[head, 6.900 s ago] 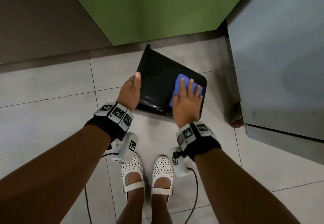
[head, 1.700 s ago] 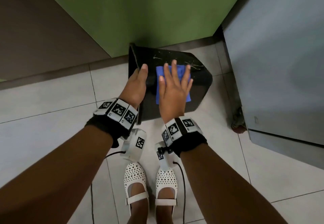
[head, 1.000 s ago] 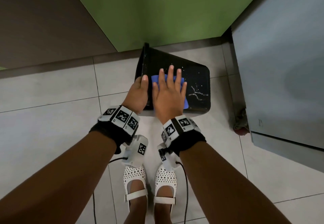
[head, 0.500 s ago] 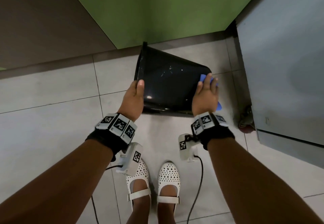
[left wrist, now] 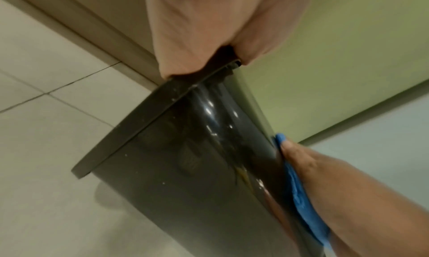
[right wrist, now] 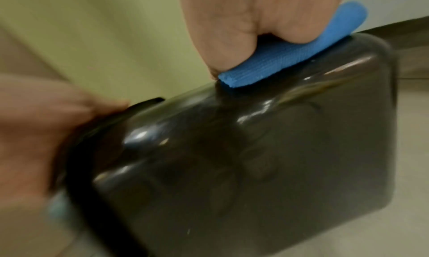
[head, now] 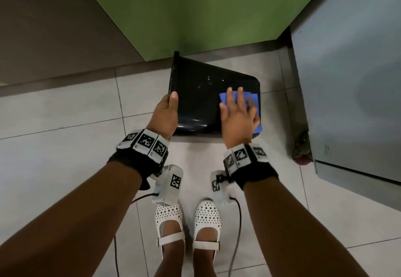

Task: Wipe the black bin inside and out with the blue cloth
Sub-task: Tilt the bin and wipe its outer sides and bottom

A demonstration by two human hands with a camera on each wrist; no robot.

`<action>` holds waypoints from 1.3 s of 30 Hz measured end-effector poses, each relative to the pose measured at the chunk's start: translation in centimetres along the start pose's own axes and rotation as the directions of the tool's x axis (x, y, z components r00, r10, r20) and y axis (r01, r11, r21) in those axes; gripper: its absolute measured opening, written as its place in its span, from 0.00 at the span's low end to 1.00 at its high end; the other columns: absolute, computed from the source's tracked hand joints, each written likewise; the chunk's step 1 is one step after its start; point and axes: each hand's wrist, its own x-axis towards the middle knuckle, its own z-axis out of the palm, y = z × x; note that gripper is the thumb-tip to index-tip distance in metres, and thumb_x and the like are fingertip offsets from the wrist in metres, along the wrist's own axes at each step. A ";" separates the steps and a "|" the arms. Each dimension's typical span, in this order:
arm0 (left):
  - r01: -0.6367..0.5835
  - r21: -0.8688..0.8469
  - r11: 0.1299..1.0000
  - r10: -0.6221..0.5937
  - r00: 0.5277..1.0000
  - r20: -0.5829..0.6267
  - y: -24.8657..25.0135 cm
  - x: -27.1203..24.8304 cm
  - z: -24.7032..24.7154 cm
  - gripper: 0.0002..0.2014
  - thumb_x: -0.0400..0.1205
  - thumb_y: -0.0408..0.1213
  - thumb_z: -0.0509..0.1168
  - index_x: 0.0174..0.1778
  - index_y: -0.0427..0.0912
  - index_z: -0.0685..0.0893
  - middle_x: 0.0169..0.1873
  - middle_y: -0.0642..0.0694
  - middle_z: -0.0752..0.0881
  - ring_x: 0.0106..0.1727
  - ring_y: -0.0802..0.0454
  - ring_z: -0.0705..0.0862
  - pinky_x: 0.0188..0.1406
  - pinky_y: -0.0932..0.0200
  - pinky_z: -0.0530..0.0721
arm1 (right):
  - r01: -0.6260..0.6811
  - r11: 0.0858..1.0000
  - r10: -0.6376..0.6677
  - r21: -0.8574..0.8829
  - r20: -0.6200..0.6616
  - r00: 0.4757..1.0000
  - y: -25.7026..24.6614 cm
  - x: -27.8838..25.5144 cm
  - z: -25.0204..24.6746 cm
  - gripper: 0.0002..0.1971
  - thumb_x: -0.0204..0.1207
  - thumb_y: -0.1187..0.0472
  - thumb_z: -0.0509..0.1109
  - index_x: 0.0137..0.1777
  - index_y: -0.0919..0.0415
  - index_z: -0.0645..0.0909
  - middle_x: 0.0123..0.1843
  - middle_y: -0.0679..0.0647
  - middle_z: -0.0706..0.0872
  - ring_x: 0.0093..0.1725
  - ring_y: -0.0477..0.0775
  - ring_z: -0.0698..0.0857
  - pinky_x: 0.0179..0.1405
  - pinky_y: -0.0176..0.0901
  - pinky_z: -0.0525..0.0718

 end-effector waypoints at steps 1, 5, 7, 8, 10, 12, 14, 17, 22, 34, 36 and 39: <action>-0.001 -0.004 1.000 0.001 1.000 -0.007 0.0 -0.2 0.1 0.24 0.87 0.48 0.43 0.75 0.39 0.67 0.75 0.43 0.72 0.77 0.47 0.68 0.76 0.57 0.62 | -0.040 0.999 0.041 0.021 -0.017 0.999 0.5 0.5 -0.3 0.25 0.85 0.45 0.46 0.82 0.42 0.48 0.85 0.46 0.49 0.83 0.59 0.50 0.78 0.60 0.54; -0.039 -0.012 0.999 0.039 0.999 -0.027 0.6 -0.7 0.6 0.23 0.88 0.47 0.43 0.73 0.38 0.69 0.72 0.42 0.74 0.75 0.48 0.69 0.63 0.65 0.62 | -0.231 0.955 0.241 0.188 -0.033 0.970 2.8 2.2 -1.8 0.24 0.86 0.47 0.46 0.82 0.44 0.52 0.84 0.50 0.54 0.79 0.65 0.57 0.74 0.63 0.62; -0.036 0.000 0.999 0.036 0.998 -0.049 0.7 -0.5 0.7 0.23 0.88 0.47 0.43 0.71 0.38 0.70 0.68 0.42 0.76 0.71 0.48 0.72 0.62 0.64 0.62 | -0.302 0.930 0.313 0.207 -0.019 0.950 3.0 2.6 -2.2 0.25 0.86 0.48 0.46 0.82 0.46 0.52 0.84 0.52 0.57 0.78 0.66 0.59 0.73 0.62 0.65; -0.020 -0.001 1.000 0.020 0.998 -0.055 0.6 -0.4 0.8 0.22 0.88 0.47 0.43 0.69 0.39 0.72 0.62 0.43 0.77 0.66 0.49 0.74 0.63 0.63 0.64 | -0.301 0.937 0.311 0.176 -0.034 0.950 2.6 2.2 -2.5 0.25 0.86 0.48 0.46 0.82 0.47 0.53 0.84 0.52 0.56 0.78 0.65 0.58 0.73 0.62 0.63; 0.022 -0.037 0.999 -0.024 0.997 -0.078 0.4 -0.1 1.1 0.20 0.88 0.48 0.42 0.60 0.41 0.75 0.54 0.43 0.77 0.57 0.49 0.75 0.69 0.55 0.70 | -0.177 0.978 0.185 0.108 -0.066 0.981 -0.1 0.6 -1.6 0.24 0.86 0.49 0.47 0.81 0.49 0.56 0.84 0.51 0.55 0.81 0.63 0.55 0.76 0.63 0.59; 0.041 -0.052 0.998 -0.046 0.994 -0.097 0.4 0.0 1.2 0.20 0.88 0.48 0.43 0.55 0.38 0.75 0.53 0.37 0.79 0.55 0.43 0.78 0.70 0.45 0.73 | 0.069 0.997 -0.063 0.034 -0.155 0.986 -3.4 -2.6 0.1 0.24 0.84 0.50 0.50 0.79 0.51 0.62 0.83 0.53 0.60 0.80 0.62 0.60 0.74 0.66 0.63; 0.063 -0.055 0.996 -0.068 0.994 -0.089 0.3 0.0 1.3 0.23 0.88 0.47 0.43 0.60 0.33 0.76 0.58 0.32 0.81 0.61 0.38 0.79 0.70 0.44 0.74 | 0.229 0.973 -0.228 0.005 -0.103 0.968 -5.6 -5.0 1.4 0.26 0.82 0.47 0.50 0.80 0.48 0.61 0.84 0.50 0.59 0.80 0.61 0.59 0.73 0.63 0.62; 0.105 -0.029 0.994 -0.107 0.992 -0.068 -0.3 -0.3 0.8 0.23 0.88 0.47 0.42 0.66 0.37 0.74 0.64 0.36 0.79 0.67 0.40 0.77 0.73 0.47 0.71 | 0.290 0.956 -0.291 -0.048 -0.020 0.957 -4.7 -4.0 1.7 0.28 0.80 0.42 0.44 0.80 0.45 0.59 0.84 0.48 0.59 0.81 0.58 0.58 0.75 0.62 0.57; 0.059 0.008 0.998 -0.059 0.998 -0.024 -0.9 -0.4 0.7 0.23 0.87 0.50 0.42 0.65 0.40 0.74 0.63 0.39 0.79 0.67 0.43 0.76 0.75 0.46 0.70 | 0.052 0.996 -0.046 -0.076 0.070 0.996 0.6 2.0 -1.0 0.26 0.85 0.42 0.43 0.81 0.39 0.44 0.85 0.49 0.44 0.83 0.65 0.41 0.78 0.70 0.44; -0.119 0.157 0.980 0.137 0.985 -0.106 -0.8 0.9 1.0 0.19 0.88 0.44 0.46 0.52 0.34 0.77 0.46 0.37 0.82 0.49 0.42 0.78 0.51 0.55 0.72 | 0.372 0.924 -0.363 -0.082 0.106 0.926 -4.4 -2.5 -0.2 0.28 0.86 0.50 0.46 0.83 0.50 0.43 0.85 0.48 0.41 0.83 0.63 0.40 0.80 0.62 0.46; -0.142 0.188 0.972 0.158 0.984 -0.075 -1.0 0.5 1.1 0.20 0.87 0.45 0.48 0.59 0.33 0.77 0.51 0.38 0.83 0.50 0.45 0.79 0.50 0.59 0.73 | 0.338 0.939 -0.334 -0.062 0.068 0.940 -4.0 0.9 -0.7 0.26 0.86 0.50 0.45 0.83 0.48 0.44 0.85 0.46 0.43 0.83 0.63 0.42 0.82 0.60 0.47; -0.198 0.208 0.958 0.211 0.977 -0.042 -1.4 -0.3 1.3 0.19 0.87 0.44 0.49 0.59 0.34 0.77 0.48 0.43 0.81 0.48 0.50 0.77 0.48 0.64 0.70 | 0.146 0.989 -0.148 0.033 0.066 0.987 -3.2 5.7 -2.5 0.25 0.86 0.50 0.44 0.83 0.46 0.45 0.86 0.48 0.44 0.84 0.63 0.43 0.82 0.61 0.47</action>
